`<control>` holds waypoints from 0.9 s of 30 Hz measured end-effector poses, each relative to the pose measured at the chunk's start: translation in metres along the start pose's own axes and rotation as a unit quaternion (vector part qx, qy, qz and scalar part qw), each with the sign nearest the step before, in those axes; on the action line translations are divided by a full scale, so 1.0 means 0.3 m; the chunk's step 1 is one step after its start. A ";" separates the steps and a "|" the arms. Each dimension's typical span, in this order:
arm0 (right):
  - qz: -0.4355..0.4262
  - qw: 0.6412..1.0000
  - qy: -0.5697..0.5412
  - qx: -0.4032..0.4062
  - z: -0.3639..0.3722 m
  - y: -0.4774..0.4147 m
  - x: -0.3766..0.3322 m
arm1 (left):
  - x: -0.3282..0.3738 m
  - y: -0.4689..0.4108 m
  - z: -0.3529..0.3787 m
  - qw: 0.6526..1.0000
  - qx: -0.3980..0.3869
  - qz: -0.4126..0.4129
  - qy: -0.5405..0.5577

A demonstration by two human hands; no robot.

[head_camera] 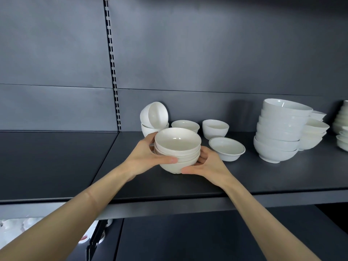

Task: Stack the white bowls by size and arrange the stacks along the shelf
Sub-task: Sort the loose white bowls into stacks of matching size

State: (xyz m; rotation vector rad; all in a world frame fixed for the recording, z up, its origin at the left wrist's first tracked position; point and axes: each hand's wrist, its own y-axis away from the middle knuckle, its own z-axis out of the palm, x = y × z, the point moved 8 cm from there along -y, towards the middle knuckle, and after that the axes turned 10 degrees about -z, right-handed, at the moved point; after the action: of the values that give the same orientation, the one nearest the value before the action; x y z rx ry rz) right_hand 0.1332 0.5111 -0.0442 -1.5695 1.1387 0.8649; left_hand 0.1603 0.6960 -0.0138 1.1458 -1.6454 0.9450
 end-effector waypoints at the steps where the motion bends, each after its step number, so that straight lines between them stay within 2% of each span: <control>1: -0.001 1.000 0.003 0.005 -0.006 0.009 -0.011 | 0.010 0.007 0.002 1.000 0.000 0.003 0.001; 7: -0.029 0.998 0.012 0.049 -0.085 0.068 -0.124 | 0.143 0.034 0.036 0.999 -0.011 0.037 0.005; 14: -0.042 0.993 0.059 0.096 -0.266 0.186 -0.216 | 0.281 0.057 0.190 0.996 -0.053 0.074 0.021; 21: -0.045 0.986 0.069 0.143 -0.526 0.356 -0.241 | 0.412 0.080 0.466 0.991 -0.092 0.093 0.041; 27: -0.029 0.983 0.084 0.162 -0.823 0.537 -0.209 | 0.516 0.114 0.802 0.985 -0.122 0.100 0.072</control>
State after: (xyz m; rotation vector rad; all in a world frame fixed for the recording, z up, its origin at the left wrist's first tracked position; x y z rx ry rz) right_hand -0.0388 0.2756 0.0327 -1.4152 1.2756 0.4854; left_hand 0.0429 0.4420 0.0545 0.7407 -1.7252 0.8991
